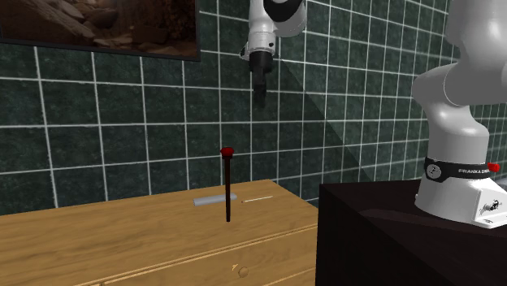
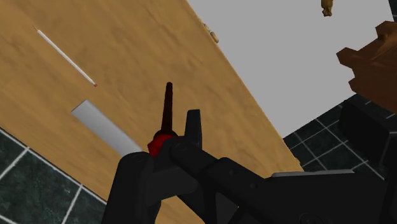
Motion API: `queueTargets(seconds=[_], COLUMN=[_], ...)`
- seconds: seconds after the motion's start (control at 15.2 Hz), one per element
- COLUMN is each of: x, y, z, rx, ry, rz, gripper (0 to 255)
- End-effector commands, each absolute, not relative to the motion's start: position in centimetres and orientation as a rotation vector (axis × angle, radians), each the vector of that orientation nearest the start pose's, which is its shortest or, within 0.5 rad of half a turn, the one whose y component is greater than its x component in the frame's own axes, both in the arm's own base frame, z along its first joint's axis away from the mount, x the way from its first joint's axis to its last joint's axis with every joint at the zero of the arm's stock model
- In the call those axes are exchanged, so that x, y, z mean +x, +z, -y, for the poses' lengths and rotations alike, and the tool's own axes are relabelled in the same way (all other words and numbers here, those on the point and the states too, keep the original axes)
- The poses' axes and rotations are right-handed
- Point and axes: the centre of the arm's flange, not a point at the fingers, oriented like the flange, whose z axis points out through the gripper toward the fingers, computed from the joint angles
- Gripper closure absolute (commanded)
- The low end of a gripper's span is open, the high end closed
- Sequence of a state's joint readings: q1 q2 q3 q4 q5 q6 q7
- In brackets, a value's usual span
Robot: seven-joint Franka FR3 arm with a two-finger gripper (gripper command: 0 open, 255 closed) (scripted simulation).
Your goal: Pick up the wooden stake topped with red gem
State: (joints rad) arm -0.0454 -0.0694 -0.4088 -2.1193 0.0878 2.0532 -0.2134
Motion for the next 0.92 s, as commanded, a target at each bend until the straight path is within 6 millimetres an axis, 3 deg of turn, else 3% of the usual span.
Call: queueTargets(seconds=[0.0, 0.86], x=[48.6, 56.8], y=[42.1, 30.7], z=[24.8, 35.7], rx=[-2.998, -2.912], ry=[-0.048, -0.045], rz=[-0.435, -0.497], gripper=[0, 0])
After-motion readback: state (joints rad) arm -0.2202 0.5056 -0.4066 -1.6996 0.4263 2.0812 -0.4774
